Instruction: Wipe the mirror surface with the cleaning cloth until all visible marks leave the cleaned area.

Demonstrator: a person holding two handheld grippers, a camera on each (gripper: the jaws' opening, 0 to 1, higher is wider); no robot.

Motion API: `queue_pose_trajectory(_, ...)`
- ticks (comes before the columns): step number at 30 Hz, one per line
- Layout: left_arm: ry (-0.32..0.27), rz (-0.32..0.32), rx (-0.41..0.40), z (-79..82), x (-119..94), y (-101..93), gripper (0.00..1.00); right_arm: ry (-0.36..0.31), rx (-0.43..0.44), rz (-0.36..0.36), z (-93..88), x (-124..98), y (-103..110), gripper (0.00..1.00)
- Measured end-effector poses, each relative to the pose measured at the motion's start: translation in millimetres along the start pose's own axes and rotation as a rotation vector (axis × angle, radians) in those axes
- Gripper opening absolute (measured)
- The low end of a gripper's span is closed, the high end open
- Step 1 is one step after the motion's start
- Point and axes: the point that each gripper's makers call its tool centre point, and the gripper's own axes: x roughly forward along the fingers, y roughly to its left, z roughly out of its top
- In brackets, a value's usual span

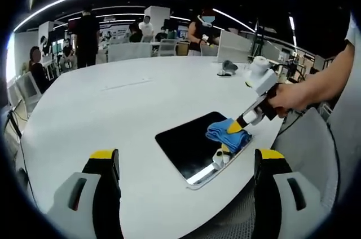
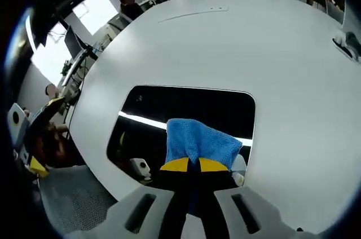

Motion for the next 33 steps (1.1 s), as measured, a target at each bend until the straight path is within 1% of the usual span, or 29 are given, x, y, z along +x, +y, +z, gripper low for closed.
queue_pose_trajectory(7, -0.005, 0.009, 0.001, 0.3, -2.2, 3.9, 0.99, 0.005, 0.010, 0.005, -3.9, -1.6, 1.5, 0.00)
queue_pose_trajectory(17, 0.000, 0.003, 0.013, 0.6, -0.9, -0.9, 0.99, 0.012, 0.003, 0.013, -12.8, -6.1, 4.9, 0.00)
queue_pose_trajectory(25, -0.016, 0.032, -0.025, 3.0, -4.1, 6.2, 0.99, 0.027, 0.007, 0.025, -20.6, -10.1, 8.9, 0.00)
queue_pose_trajectory(33, -0.014, 0.029, -0.021, 3.4, -4.2, 4.2, 0.99, 0.042, 0.005, 0.035, -28.4, -13.2, 12.7, 0.00)
